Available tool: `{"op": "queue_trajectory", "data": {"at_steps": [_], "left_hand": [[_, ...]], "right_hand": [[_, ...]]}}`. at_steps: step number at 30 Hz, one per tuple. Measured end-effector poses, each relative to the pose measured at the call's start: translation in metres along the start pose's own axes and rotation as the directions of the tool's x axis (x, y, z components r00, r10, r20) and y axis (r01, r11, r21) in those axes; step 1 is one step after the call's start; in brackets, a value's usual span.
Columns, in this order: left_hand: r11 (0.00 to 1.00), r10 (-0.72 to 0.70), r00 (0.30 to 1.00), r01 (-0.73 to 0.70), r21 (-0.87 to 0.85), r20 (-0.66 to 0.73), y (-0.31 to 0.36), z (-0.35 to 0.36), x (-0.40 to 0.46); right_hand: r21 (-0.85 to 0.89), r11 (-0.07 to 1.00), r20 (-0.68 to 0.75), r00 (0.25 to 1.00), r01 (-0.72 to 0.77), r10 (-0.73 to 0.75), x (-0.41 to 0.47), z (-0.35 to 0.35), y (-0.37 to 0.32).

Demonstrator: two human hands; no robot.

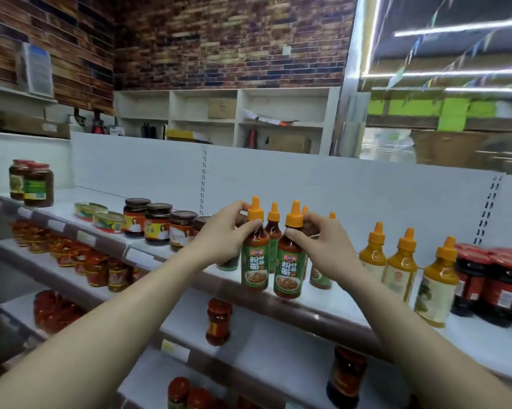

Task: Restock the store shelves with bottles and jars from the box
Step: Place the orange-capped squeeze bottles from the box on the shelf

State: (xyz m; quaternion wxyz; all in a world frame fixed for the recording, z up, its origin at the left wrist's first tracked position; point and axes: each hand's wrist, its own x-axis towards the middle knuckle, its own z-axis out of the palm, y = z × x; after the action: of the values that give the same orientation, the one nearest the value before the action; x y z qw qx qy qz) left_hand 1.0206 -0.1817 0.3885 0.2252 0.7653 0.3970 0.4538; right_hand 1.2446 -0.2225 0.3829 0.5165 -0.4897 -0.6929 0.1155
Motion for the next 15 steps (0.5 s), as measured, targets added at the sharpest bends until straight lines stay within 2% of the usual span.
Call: {"op": "queue_trajectory", "data": {"at_steps": [5, 12, 15], "left_hand": [[0.994, 0.084, 0.988, -0.075, -0.074, 0.127, -0.030, -0.007, 0.044], [0.990, 0.142, 0.960, -0.141, -0.022, 0.241, -0.070, -0.003, 0.086], [0.986, 0.160, 0.948, -0.164, -0.006, 0.275, -0.082, 0.000, 0.096]], "right_hand": [[-0.107, 0.992, -0.083, 0.995, -0.063, 0.055, 0.023, 0.020, -0.001], [-0.196, 0.970, -0.167, 0.979, -0.147, 0.115, 0.036, 0.045, 0.012], [-0.177, 0.970, -0.179, 0.974, -0.169, 0.137, 0.036, 0.053, 0.021]]}}
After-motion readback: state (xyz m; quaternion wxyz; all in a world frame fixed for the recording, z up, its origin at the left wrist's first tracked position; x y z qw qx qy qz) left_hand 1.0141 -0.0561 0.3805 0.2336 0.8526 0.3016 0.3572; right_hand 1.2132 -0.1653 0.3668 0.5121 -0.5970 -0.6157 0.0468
